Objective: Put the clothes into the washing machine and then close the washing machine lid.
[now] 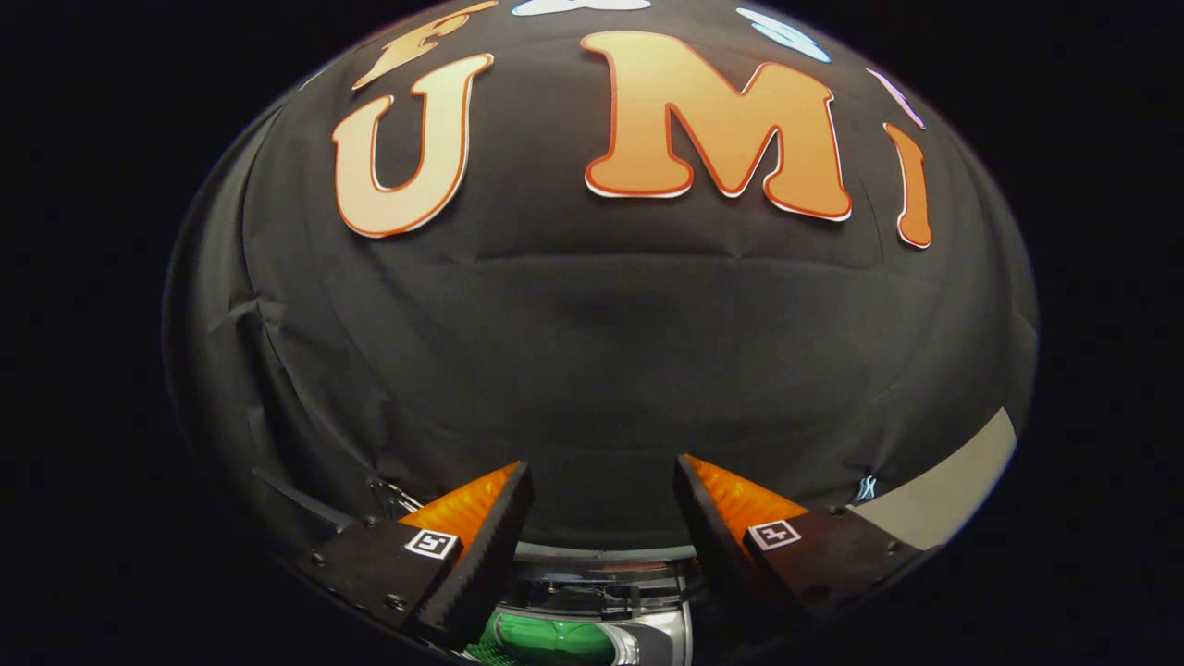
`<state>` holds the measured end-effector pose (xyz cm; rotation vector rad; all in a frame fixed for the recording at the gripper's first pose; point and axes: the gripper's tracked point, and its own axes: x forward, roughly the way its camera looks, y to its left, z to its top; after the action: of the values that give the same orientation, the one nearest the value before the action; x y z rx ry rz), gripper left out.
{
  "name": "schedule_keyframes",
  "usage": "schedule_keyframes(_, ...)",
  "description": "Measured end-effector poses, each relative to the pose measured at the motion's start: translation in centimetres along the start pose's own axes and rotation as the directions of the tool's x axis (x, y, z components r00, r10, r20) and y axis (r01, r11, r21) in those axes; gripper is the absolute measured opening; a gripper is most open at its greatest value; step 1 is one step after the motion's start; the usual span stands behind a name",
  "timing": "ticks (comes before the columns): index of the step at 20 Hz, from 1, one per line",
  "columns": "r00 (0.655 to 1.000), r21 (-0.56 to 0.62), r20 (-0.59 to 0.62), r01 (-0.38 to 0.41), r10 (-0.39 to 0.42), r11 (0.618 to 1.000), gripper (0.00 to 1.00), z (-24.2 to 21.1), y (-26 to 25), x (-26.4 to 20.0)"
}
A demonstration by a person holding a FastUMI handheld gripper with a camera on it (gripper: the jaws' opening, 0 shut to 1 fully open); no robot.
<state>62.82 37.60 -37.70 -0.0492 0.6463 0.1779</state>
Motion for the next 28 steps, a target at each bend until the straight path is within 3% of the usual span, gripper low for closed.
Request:
schedule_keyframes(2,1.000,0.067,0.028,-0.007,0.005,0.998,0.98,0.5,-0.3,0.5)
schedule_keyframes(8,0.997,0.046,0.084,-0.003,-0.001,0.999,0.98,-0.4,-0.3,-1.3)
schedule_keyframes(17,0.976,0.015,0.218,-0.025,0.021,1.000,0.98,-4.3,0.0,-7.8)
schedule_keyframes(28,0.961,0.005,0.274,-0.027,0.025,1.000,0.98,-8.5,0.6,-11.5)
